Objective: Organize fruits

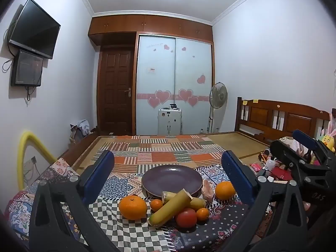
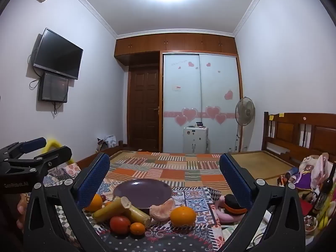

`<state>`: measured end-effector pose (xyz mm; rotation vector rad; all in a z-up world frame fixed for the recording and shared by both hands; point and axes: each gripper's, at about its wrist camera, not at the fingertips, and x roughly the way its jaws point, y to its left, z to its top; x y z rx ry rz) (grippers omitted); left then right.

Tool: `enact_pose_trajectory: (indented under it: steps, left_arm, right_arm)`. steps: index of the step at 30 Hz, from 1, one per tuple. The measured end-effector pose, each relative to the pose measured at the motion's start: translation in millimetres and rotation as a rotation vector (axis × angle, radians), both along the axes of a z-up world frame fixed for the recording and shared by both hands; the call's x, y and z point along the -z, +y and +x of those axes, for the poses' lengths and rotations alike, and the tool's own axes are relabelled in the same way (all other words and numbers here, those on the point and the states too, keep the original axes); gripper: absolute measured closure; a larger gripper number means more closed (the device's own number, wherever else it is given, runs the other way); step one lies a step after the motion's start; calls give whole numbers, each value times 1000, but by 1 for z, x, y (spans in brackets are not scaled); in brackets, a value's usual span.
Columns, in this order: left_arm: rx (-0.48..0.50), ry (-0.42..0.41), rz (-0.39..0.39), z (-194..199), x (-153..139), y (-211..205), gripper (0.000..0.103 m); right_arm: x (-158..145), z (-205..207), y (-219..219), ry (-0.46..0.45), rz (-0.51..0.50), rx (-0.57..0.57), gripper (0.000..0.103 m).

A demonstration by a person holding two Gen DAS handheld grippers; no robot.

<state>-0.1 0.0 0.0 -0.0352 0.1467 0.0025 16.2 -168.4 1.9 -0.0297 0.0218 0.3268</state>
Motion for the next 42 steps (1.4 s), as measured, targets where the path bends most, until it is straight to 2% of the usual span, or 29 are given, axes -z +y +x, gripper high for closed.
enact_pose_trajectory:
  steps: [42]
  left_arm:
    - [14, -14, -6, -6, 1, -2, 0]
  right_arm:
    - [-2, -3, 2, 7, 15, -16, 0]
